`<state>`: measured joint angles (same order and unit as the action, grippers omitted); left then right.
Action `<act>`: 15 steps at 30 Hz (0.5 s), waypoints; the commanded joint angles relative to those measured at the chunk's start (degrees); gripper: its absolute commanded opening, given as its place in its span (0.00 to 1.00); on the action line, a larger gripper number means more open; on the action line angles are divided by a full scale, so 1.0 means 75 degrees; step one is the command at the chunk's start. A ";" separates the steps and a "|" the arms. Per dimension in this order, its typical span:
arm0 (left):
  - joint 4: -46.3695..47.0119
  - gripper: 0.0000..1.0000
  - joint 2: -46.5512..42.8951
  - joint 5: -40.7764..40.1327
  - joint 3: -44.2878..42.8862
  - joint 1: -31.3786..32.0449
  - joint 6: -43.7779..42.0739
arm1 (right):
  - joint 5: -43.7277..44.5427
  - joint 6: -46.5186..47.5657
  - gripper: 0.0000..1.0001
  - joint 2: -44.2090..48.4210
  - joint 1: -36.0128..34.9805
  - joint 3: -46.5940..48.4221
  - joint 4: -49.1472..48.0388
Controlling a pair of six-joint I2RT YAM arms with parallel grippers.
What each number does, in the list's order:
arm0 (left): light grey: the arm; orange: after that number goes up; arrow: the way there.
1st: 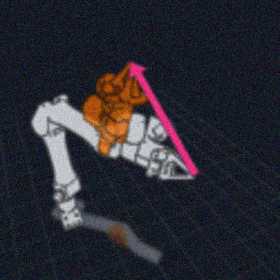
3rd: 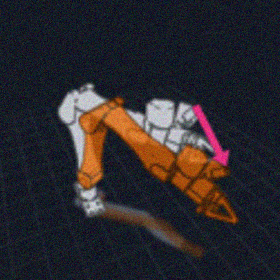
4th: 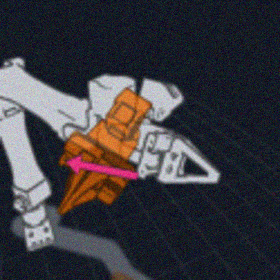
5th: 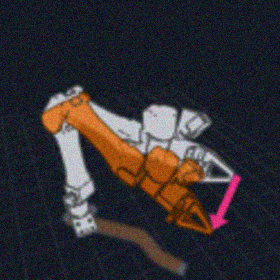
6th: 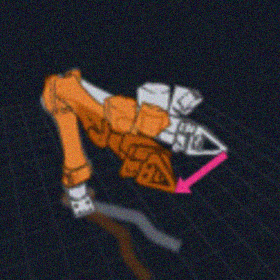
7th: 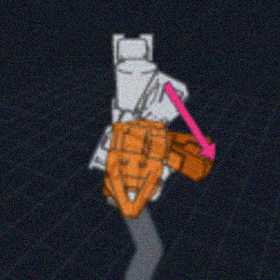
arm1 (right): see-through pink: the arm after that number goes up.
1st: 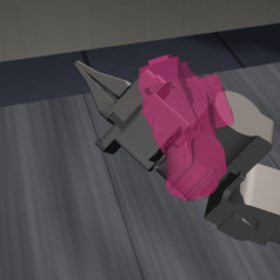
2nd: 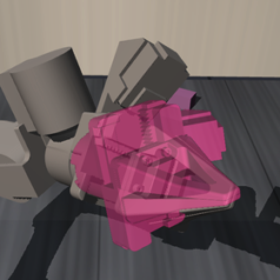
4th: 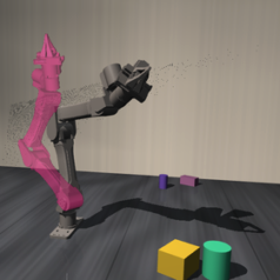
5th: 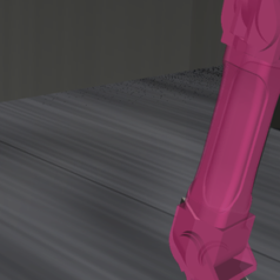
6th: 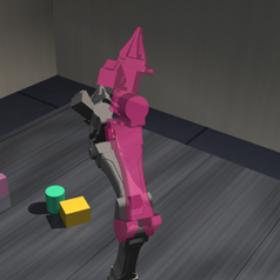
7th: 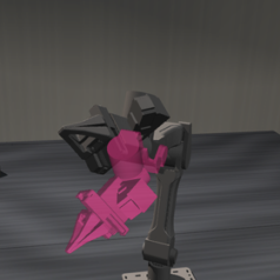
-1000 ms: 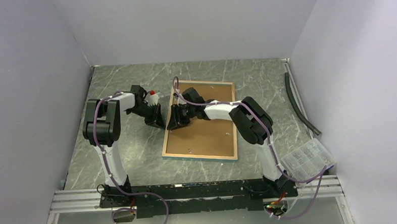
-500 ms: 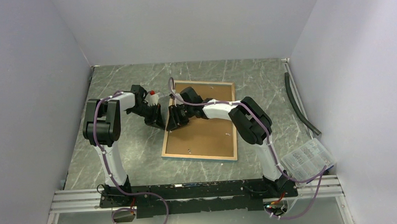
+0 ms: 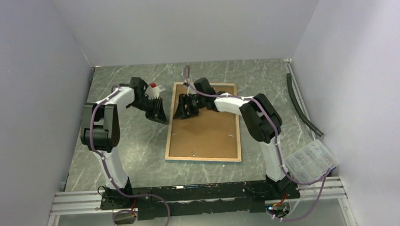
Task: Put the photo into the frame
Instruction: Install the photo frame at the center of the board.
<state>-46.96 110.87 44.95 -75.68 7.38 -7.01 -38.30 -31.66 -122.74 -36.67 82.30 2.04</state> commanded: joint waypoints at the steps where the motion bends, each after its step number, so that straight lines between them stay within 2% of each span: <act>1: -0.0001 0.23 0.0033 0.0187 -0.0840 -0.0140 0.0076 | 0.0526 -0.0479 0.61 0.0310 0.0559 0.0403 -0.0714; 4: 0.0384 0.33 0.0554 -0.0002 -0.1395 -0.0134 0.0396 | 0.0807 -0.0801 0.62 0.0056 0.0844 0.0638 -0.0937; 6: 0.0592 0.36 0.0952 -0.0134 -0.1757 -0.0157 0.0636 | 0.0962 -0.0934 0.62 -0.0159 0.0932 0.0857 -0.0992; 9: 0.0811 0.39 0.1555 -0.0351 -0.2275 -0.0258 0.1107 | 0.1122 -0.0992 0.62 -0.0569 0.0961 0.1396 -0.0867; 15: 0.0919 0.40 0.2286 0.0085 -0.2826 -0.0385 0.1500 | 0.1154 -0.1208 0.62 -0.1253 0.0994 0.1998 -0.0941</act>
<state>-41.12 126.54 43.66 -93.80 5.17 1.04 -30.89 -39.05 -129.29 -28.97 93.95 -3.18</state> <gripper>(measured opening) 0.401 0.618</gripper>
